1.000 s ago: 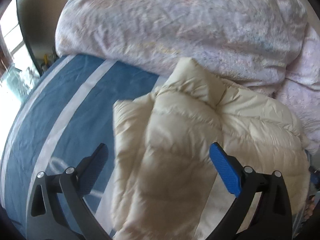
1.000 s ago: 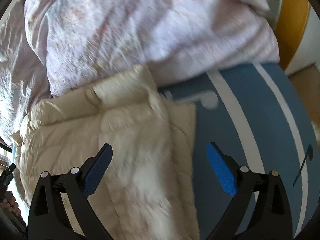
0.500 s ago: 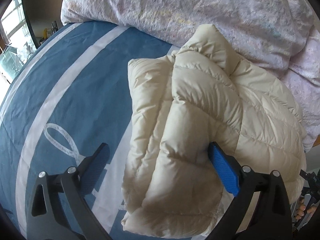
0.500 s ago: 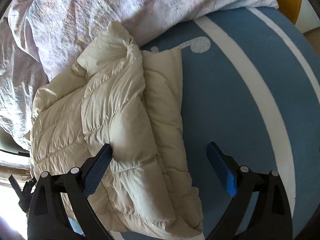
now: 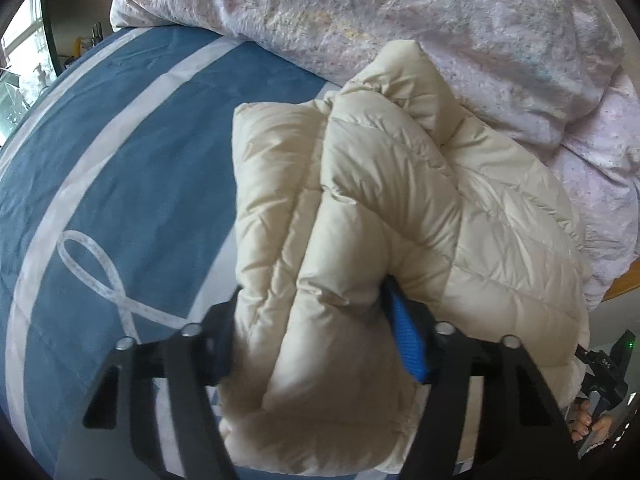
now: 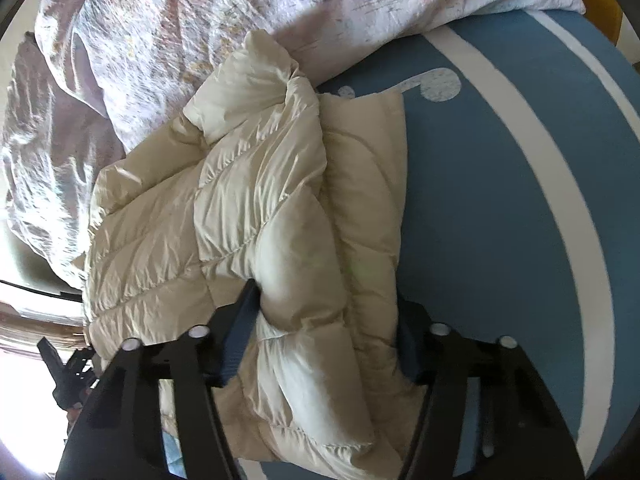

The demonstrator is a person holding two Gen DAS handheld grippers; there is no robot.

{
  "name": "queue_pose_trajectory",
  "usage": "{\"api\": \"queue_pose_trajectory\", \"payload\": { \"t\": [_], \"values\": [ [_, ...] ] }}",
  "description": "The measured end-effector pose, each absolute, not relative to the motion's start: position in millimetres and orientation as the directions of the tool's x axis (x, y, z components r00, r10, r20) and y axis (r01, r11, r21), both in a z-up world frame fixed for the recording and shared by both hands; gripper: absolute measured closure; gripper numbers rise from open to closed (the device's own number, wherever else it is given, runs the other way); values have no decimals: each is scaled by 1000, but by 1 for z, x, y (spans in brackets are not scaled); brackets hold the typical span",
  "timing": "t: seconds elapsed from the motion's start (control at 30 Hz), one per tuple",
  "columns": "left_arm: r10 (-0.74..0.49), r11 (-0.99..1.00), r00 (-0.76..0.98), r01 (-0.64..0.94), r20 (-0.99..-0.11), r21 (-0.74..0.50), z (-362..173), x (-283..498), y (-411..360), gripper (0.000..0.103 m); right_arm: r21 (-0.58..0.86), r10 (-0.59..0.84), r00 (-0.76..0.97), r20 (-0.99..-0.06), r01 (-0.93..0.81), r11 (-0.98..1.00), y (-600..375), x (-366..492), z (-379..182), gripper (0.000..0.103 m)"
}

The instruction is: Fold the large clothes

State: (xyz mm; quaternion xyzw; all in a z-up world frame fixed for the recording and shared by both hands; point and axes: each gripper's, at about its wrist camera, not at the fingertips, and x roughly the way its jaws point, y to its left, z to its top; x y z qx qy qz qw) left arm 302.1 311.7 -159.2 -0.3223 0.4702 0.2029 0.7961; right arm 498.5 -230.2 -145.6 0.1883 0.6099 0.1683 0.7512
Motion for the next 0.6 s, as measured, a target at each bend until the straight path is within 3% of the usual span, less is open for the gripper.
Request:
{"api": "queue_pose_trajectory", "payload": {
  "t": [0.07, 0.17, 0.23, 0.6],
  "values": [
    [16, 715, 487, -616, -873, -331, -157, 302, 306, 61, 514, 506, 203, -838, -12, 858, -230, 499, -149, 68],
    [35, 740, 497, -596, -867, -311, -148, 303, 296, 78, 526, 513, 217, -830, 2, 850, -225, 496, -147, 79],
    [47, 752, 502, -588, -864, -300, -140, 300, 291, 83, 526, 510, 225, -830, 11, 850, -225, 492, -142, 83],
    [69, 750, 505, -595, -860, -289, -115, 239, 293, 86, 596, 584, 182, -791, 13, 803, -231, 429, -130, 85]
  ]
}}
